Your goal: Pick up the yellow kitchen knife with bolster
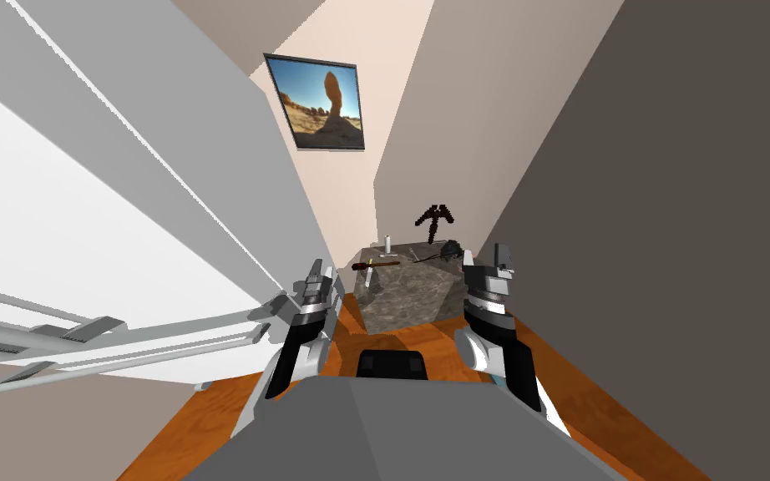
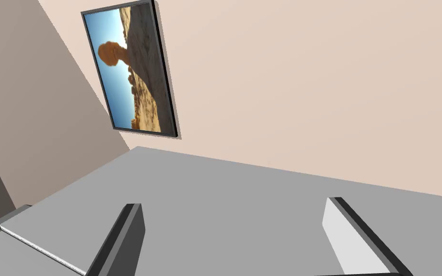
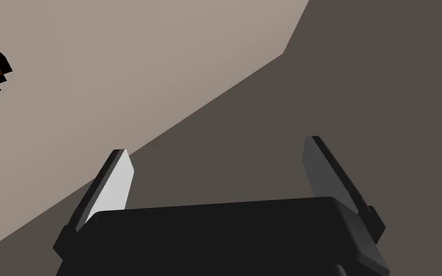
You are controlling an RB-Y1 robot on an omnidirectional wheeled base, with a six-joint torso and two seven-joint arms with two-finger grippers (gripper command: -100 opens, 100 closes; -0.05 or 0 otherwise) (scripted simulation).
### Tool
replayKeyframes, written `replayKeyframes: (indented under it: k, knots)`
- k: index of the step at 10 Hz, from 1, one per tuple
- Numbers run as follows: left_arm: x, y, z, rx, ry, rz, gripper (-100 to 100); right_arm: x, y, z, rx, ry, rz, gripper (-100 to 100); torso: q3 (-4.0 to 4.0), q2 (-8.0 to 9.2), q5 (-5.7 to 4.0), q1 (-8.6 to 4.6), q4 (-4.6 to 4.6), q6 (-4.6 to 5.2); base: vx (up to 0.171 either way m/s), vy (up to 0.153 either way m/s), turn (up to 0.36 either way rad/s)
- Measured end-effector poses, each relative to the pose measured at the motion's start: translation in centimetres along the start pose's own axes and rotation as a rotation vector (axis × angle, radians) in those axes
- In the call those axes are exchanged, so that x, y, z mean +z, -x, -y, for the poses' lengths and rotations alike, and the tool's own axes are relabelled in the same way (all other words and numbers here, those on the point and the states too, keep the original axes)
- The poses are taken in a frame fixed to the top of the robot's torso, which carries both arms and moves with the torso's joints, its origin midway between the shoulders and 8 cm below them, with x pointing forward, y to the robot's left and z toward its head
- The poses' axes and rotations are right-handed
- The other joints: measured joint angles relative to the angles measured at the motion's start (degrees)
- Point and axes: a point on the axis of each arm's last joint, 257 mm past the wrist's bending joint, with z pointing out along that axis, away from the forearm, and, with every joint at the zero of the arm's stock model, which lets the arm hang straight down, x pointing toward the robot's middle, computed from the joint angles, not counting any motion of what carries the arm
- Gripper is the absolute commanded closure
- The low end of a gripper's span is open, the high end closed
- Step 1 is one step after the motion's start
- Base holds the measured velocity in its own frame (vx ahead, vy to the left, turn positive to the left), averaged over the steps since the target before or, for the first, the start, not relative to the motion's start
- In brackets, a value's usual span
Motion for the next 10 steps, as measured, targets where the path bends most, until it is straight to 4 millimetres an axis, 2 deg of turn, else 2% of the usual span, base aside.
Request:
replayKeyframes:
  k: [2,6,10]
  knots:
    - [-0.4,-0.3,-0.2,0.021,0.006,-0.034,-100,0.0,0.0,0.0,0.000,0.000,0.000,0,0.16,0.28,-0.02,-0.07,0.06,0.00,-0.107,-0.020,-0.046]
    - [-2.5,-1.3,-1.2,0.068,0.050,-0.118,-100,0.0,0.0,0.0,0.000,0.000,0.000,0,0.43,0.75,-0.05,-0.22,0.17,0.01,-0.180,-0.042,-0.103]
    - [-7.0,-1.5,-3.3,0.106,0.157,-0.205,-100,0.0,0.0,0.0,0.000,0.000,0.000,0,0.43,0.73,-0.09,-0.38,0.17,0.01,-0.180,-0.100,-0.187]
